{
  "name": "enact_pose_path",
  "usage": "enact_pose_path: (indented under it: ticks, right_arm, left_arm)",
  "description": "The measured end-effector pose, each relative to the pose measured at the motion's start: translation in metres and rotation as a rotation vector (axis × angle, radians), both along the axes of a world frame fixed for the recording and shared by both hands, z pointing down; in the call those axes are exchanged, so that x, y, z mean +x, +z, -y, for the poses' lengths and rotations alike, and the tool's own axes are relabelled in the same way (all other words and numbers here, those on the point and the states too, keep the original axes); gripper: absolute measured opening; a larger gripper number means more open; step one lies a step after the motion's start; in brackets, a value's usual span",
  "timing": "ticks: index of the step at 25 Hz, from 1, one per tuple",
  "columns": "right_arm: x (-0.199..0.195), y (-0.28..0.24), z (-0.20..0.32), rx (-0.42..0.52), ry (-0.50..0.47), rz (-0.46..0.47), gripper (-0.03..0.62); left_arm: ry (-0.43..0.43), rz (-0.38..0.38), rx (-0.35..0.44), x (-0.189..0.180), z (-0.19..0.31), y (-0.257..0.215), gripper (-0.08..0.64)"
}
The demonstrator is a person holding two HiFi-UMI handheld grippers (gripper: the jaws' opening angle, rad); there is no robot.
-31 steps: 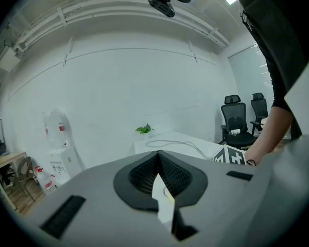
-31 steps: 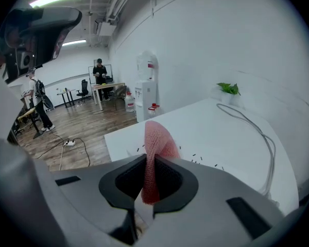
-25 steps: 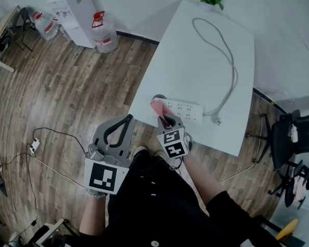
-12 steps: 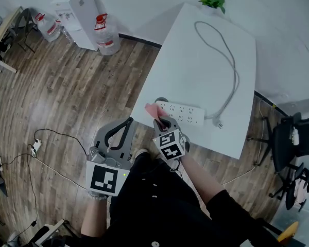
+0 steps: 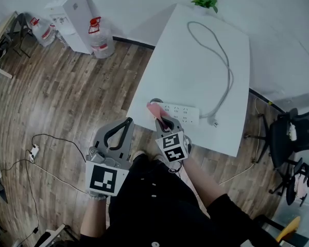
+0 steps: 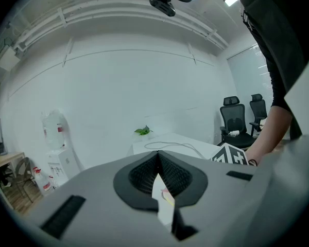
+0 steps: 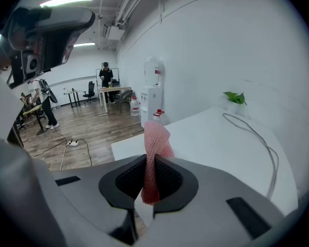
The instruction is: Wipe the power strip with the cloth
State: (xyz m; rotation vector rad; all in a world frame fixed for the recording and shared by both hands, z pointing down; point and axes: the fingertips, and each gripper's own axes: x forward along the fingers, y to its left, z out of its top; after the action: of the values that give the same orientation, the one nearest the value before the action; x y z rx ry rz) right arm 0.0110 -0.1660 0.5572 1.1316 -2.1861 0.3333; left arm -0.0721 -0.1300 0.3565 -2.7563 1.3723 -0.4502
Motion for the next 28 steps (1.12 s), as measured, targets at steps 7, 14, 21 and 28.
enact_pose_path:
  ticks: [7,14,21,28]
  right_arm:
    - [0.052,-0.011,0.003,0.028,0.117,0.005,0.055]
    - [0.128,-0.013,0.011,0.053,0.268,-0.044,0.055]
    - [0.193,-0.014,0.018,0.065,0.39,-0.102,0.055]
    - [0.233,-0.006,0.015,0.044,0.459,-0.147,0.055]
  left_arm:
    - [0.035,-0.007,0.01,0.013,0.001,-0.002,0.011]
    - [0.056,-0.006,0.013,0.023,0.004,-0.003,0.011]
    - [0.064,-0.004,0.008,0.029,0.007,-0.002,0.011]
    - [0.055,0.004,0.004,0.028,0.009,-0.002,0.011]
